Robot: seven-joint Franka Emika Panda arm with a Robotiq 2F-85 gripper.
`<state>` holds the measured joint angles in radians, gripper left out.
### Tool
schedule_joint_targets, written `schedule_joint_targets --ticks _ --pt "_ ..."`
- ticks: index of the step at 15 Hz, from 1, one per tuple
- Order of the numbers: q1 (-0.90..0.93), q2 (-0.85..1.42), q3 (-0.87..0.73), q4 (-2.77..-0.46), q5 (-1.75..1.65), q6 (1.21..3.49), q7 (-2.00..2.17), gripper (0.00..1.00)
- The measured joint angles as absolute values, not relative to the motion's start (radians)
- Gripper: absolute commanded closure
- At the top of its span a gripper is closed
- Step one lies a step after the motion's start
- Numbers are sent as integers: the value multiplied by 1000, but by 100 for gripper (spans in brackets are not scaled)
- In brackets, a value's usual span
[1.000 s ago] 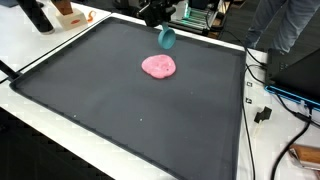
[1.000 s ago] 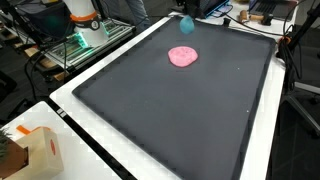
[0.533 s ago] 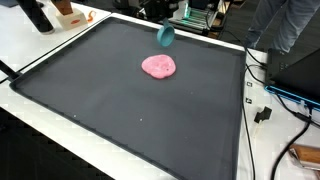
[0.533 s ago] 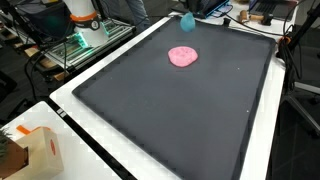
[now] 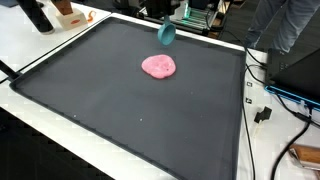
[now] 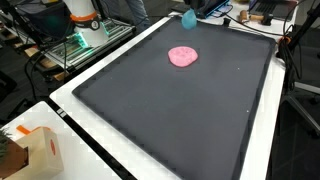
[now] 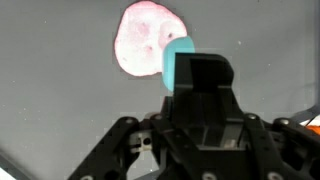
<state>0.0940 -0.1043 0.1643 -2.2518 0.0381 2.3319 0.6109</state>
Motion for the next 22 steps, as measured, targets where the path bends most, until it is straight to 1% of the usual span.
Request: schedule_joint_targets --ticks 5,12,17,22 --pt "94 -87 159 -2252 89 2351 542 75" --pt "111 17 152 -2251 583 2548 19 75" --pt "111 100 155 -2241 916 2551 -329 75" --pt "100 178 154 -2220 1059 2548 -503 75"
